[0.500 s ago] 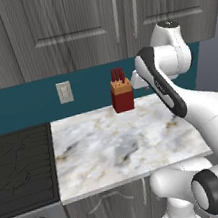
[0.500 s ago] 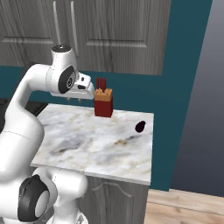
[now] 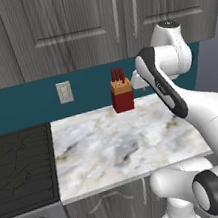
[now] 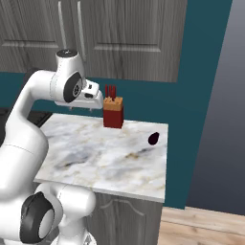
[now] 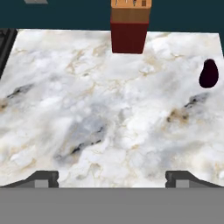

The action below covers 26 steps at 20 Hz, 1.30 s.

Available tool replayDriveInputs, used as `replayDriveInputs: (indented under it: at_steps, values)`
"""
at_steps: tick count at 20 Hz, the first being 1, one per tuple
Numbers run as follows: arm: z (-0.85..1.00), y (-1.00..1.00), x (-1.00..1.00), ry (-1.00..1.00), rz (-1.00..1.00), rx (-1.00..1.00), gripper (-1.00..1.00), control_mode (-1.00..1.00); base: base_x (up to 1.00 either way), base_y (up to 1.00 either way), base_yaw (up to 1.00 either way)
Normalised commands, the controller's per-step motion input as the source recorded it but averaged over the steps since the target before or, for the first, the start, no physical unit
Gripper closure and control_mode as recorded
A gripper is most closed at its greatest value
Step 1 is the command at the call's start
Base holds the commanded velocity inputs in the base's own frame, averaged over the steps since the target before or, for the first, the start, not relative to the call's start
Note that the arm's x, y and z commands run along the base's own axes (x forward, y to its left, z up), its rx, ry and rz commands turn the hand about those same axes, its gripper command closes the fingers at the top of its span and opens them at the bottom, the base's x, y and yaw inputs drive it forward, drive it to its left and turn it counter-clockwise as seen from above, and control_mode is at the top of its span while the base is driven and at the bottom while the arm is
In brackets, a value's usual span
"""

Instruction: Pick the sponge and sponge from the cabinet and place them on the counter.

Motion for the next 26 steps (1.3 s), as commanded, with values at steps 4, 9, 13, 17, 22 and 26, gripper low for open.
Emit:
replayDriveInputs:
  at_steps: [4, 9, 13, 17, 22, 26]
  values:
    - [0.0, 0.0, -0.01, 0.0, 0.0, 0.0, -1.0, -1.0, 0.0, 0.0, 0.0]
    - [0.21, 0.0, -0.22, -0.07, 0.0, 0.0, -1.0, -1.0, 0.0, 0.0, 0.0]
    - [0.34, 0.0, -0.33, -0.14, 0.0, 0.0, -1.0, -1.0, 0.0, 0.0, 0.0]
    - [0.33, 0.0, -0.32, -0.16, 0.0, 0.0, -1.0, -1.0, 0.0, 0.0, 0.0]
    - [0.26, 0.0, -0.24, -0.16, 0.0, 0.0, -1.0, -1.0, 0.0, 0.0, 0.0]
    - [0.29, 0.0, -0.23, -0.16, 0.0, 0.0, -1.0, -1.0, 0.0, 0.0, 0.0]
